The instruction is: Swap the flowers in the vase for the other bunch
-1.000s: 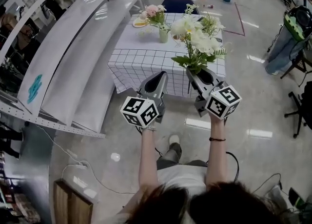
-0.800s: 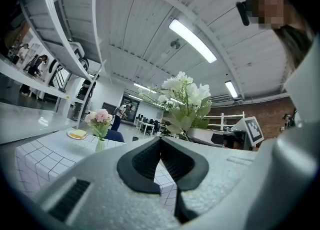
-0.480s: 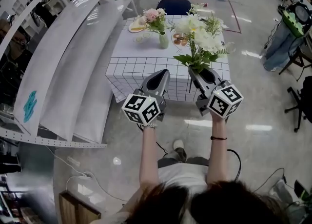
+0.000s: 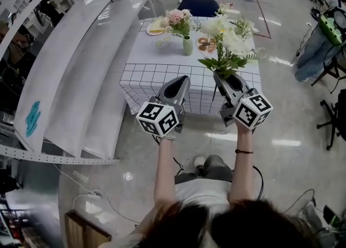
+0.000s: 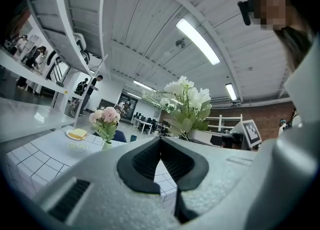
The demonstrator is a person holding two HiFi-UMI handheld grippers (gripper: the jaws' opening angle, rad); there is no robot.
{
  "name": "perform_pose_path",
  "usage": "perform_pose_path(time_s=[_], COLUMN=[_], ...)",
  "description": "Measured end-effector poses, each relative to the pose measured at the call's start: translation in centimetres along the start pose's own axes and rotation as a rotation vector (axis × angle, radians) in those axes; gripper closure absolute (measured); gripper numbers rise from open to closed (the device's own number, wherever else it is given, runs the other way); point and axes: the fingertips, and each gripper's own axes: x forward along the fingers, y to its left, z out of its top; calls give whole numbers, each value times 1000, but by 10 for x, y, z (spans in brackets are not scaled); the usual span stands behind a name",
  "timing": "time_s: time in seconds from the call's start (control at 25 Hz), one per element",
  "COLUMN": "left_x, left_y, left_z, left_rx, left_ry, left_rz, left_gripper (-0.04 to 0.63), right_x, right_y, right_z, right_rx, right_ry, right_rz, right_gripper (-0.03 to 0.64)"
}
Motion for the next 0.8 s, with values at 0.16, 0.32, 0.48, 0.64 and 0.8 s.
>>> perform_pose_path(time_s=[0.16, 0.32, 0.48, 0.64, 0.8], left_x=[0, 4, 12, 25, 42], left_y=[13, 23, 27, 35, 47], left_z=[4, 8, 3, 1, 7], left_rx=[3, 1, -6, -3, 16], left_ry=[-4, -15, -7, 3, 6], left_rz=[15, 25, 28, 33, 48], left_gripper=[584, 584, 584, 584, 584], right_x=[12, 23, 25, 36, 50], right_y=[-2, -7, -19, -35, -56], right_z=[-1, 0, -2, 1, 1], right_rx=[0, -3, -2, 12, 34], right_ry=[5, 4, 16, 5, 8], right_rz=[7, 13, -1, 7, 11], right_gripper=[560, 559, 560, 560, 559])
